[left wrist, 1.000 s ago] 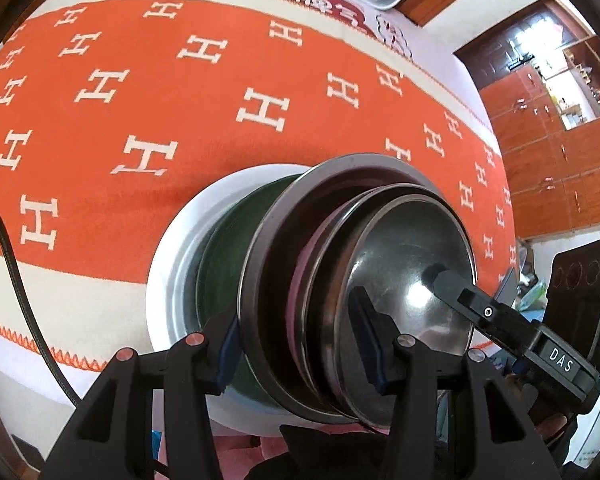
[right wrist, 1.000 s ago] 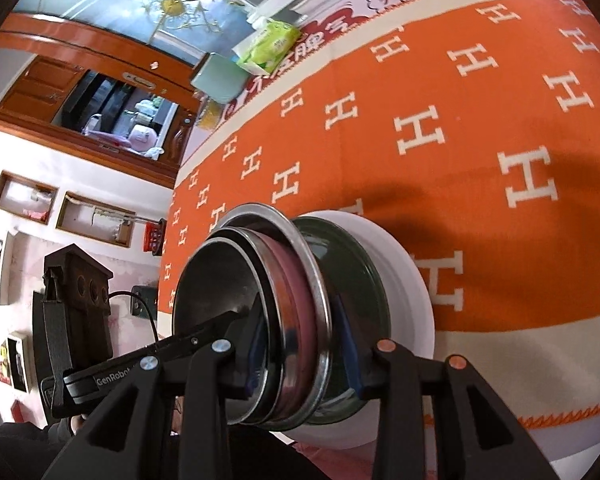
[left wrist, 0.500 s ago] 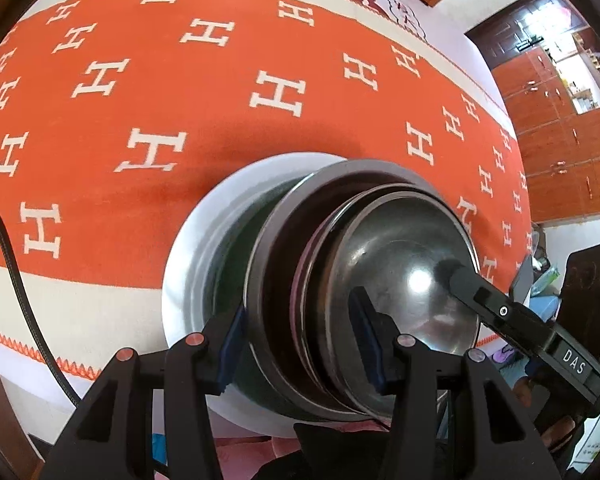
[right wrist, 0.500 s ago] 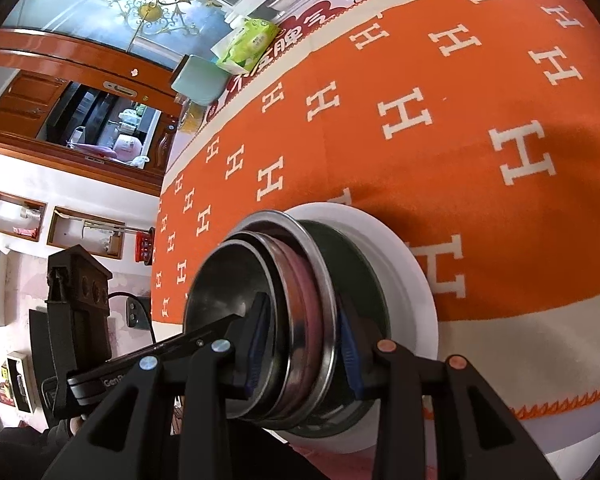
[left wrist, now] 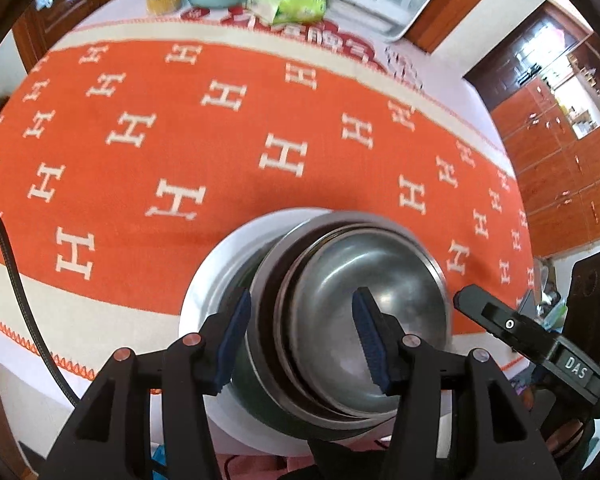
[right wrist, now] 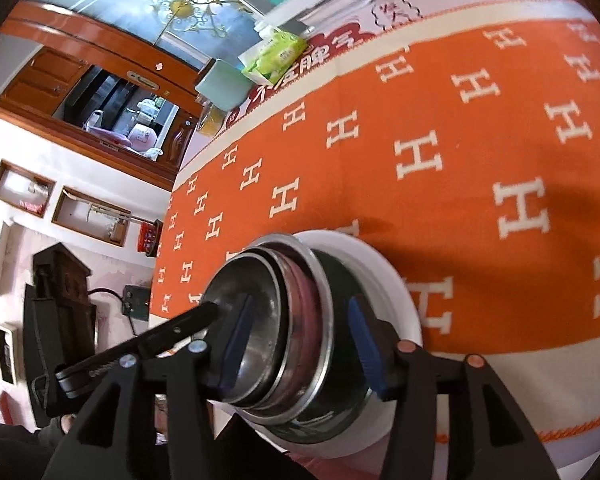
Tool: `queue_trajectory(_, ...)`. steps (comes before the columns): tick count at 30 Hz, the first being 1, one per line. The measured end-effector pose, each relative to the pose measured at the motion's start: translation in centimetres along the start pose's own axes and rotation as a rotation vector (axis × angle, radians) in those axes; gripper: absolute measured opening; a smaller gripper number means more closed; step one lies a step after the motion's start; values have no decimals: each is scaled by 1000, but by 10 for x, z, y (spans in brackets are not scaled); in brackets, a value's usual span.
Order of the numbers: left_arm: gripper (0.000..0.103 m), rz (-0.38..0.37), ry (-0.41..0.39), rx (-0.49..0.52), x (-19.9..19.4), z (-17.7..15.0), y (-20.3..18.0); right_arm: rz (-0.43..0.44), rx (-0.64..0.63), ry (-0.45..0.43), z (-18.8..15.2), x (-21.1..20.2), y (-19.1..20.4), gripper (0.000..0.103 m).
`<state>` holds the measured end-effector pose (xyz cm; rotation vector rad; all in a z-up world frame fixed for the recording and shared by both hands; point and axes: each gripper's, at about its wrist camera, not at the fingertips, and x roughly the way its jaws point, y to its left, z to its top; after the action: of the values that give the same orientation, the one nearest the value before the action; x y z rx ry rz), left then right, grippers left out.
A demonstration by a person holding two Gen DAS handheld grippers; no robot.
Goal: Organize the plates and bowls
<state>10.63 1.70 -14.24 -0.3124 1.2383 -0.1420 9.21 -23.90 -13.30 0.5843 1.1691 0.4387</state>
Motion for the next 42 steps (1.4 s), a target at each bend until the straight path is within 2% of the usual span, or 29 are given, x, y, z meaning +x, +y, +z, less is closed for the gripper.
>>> queue_trajectory(8,58,49,-141,-39,-35,-14,-13,-64,-135,-56,-2,-28,-5,52)
queue_trajectory(14,68,116,-242,-105,-59,-36,-18,-147,-243,-101,-12,-51,-9,52)
queue_trajectory(18,75,124,-283,-154,-72,-54,-14,-159,-284,-113,-20,-64,-4,52)
queue_trajectory(19,75,132,-293,-159,-76,-58,-12,-164,-294,-116,-24,-68,-2,52)
queue_trajectory(21,78,161,-305,-158,-83,-67,-10,-182,-306,-123,-30,-71,3,60)
queue_trajectory(23,82,191,-299,-144,-89,-72,-8,-179,-294,-138,-39,-78,7,71)
queue_trajectory(26,86,200,-261,-94,-95,-78,-8,-199,-263,-152,-52,-85,12,78)
queue_trajectory(29,91,188,-251,-22,-102,-81,-10,-245,-243,-156,-65,-89,22,81)
queue_trajectory(33,99,143,-221,87,-111,-82,-17,-261,-233,-142,-80,-88,43,83)
queue_trajectory(36,100,109,-215,130,-124,-85,-19,-258,-255,-139,-94,-90,67,89)
queue_trajectory(39,102,74,-231,148,-139,-90,-18,-258,-290,-177,-105,-96,92,95)
queue_trajectory(42,102,93,-258,204,-153,-93,-19,-264,-283,-201,-114,-101,107,96)
